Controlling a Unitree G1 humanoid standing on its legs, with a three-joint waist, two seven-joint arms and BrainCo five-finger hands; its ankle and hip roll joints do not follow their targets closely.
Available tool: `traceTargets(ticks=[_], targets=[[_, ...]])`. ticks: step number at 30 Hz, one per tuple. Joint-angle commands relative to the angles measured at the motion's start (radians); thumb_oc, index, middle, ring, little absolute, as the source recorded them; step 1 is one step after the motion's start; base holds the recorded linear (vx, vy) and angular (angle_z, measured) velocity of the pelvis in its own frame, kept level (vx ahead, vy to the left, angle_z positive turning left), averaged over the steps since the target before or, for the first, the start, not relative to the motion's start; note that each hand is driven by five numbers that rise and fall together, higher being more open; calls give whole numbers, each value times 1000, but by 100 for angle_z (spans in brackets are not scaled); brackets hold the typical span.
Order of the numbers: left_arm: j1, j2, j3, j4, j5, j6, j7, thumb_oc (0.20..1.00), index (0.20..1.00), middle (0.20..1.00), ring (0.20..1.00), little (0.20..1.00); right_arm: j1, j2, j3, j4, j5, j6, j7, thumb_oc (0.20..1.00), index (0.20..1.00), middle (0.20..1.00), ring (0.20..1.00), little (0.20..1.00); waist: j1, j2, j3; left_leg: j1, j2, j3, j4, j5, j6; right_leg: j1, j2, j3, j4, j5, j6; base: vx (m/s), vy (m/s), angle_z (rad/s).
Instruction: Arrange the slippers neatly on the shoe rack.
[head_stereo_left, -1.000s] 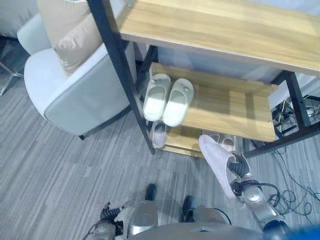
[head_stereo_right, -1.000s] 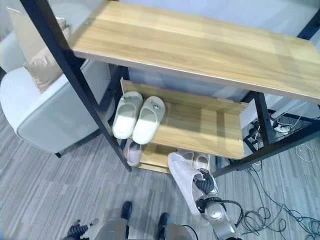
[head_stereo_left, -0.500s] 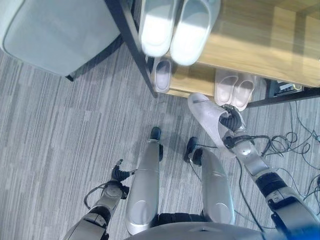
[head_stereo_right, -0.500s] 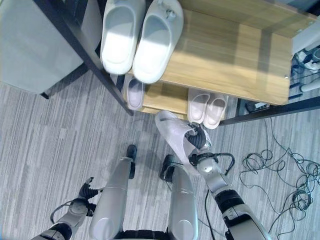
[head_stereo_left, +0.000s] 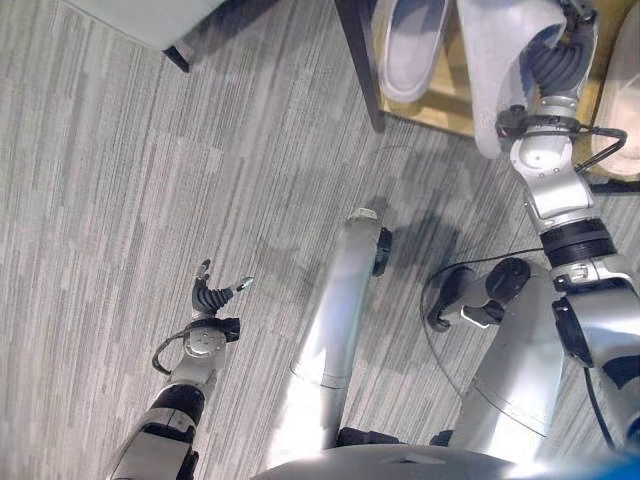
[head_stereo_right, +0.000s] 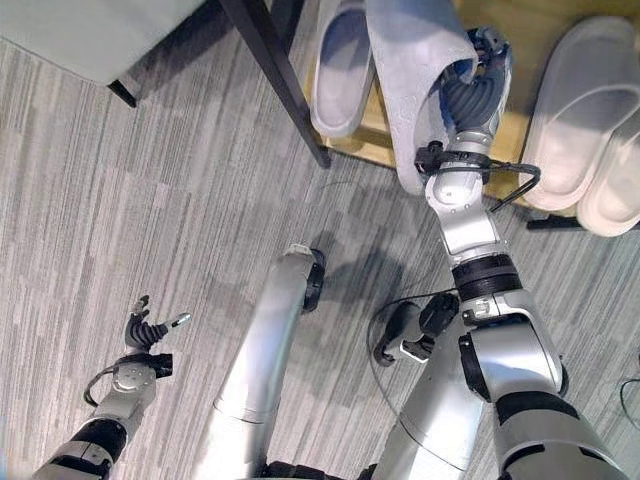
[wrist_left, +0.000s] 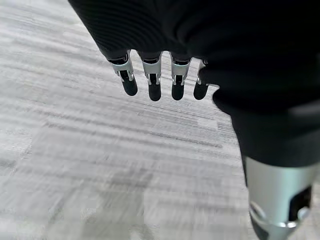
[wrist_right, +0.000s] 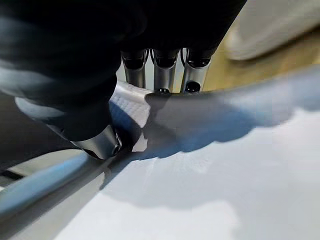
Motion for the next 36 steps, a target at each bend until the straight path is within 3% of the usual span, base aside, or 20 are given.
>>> traceTargets(ticks=[1, 7, 19, 21, 25, 27, 28, 29, 36], targets=[[113, 53, -10, 88, -46, -26, 53, 1000, 1000, 1000, 1000, 1000, -51, -12, 25, 13, 62, -31, -60, 200, 200, 200, 200, 200, -14, -37, -94, 123, -21, -85, -56, -87, 48, 84, -2, 92, -60, 69, -16, 118, 64, -3], [129, 67, -15, 87, -73, -33, 67, 1000, 1000, 1000, 1000, 1000, -194, -19, 85, 186, 122, 1, -53, 200, 200, 200, 200, 200, -8, -38, -32, 100, -14, -76, 102, -149, 47, 72, 17, 168, 112, 57, -22, 57, 42, -9], [118, 60, -42, 136, -118, -44, 60, 1000, 1000, 1000, 1000, 1000, -346, 24, 169, 406, 197, 2, -34, 200, 200, 200, 200, 200, 15, -52, 36, 100, -14, -91, 166, -161, 35, 81, 11, 198, 176, 60, -28, -16, 18, -2], [129, 59, -48, 128, -131, -58, 57, 1000, 1000, 1000, 1000, 1000, -378, 12, 194, 432, 206, -2, -29, 200, 200, 200, 200, 200, 24, -50, 74, 100, -16, -97, 208, -174, 31, 80, 16, 220, 225, 57, -28, -13, 8, -5], [137, 72, -36, 129, -186, -72, 60, 1000, 1000, 1000, 1000, 1000, -409, 22, 238, 452, 216, -1, -20, 200, 200, 200, 200, 200, 39, -50, 77, 100, -16, -114, 264, -211, 32, 71, 25, 241, 288, 40, -36, 8, 12, -9], [153, 87, -28, 132, -204, -74, 71, 1000, 1000, 1000, 1000, 1000, -409, 41, 170, 454, 352, -64, -63, 200, 200, 200, 200, 200, 51, -37, 77, 100, -14, -127, 299, -236, 37, 69, 38, 247, 316, 34, -41, -4, 54, -21], [153, 88, -28, 132, -204, -74, 71, 1000, 1000, 1000, 1000, 1000, -409, 41, 170, 455, 353, -64, -63, 200, 200, 200, 200, 200, 52, -37, 77, 100, -14, -127, 300, -237, 37, 68, 39, 247, 317, 34, -41, 8, 78, -24], [147, 95, -21, 149, -244, -74, 56, 1000, 1000, 1000, 1000, 1000, -424, 69, 215, 459, 328, -46, -41, 200, 200, 200, 200, 200, 65, -24, 77, 100, -10, -149, 356, -276, 45, 65, 50, 251, 346, 32, -42, 18, 68, -17], [138, 93, -67, 156, -227, -81, 42, 1000, 1000, 1000, 1000, 1000, -494, 107, 283, 491, 278, -26, -18, 200, 200, 200, 200, 200, 85, 5, 77, 100, -15, -167, 396, -315, 50, 73, 50, 264, 364, 24, -43, 18, 72, -21]])
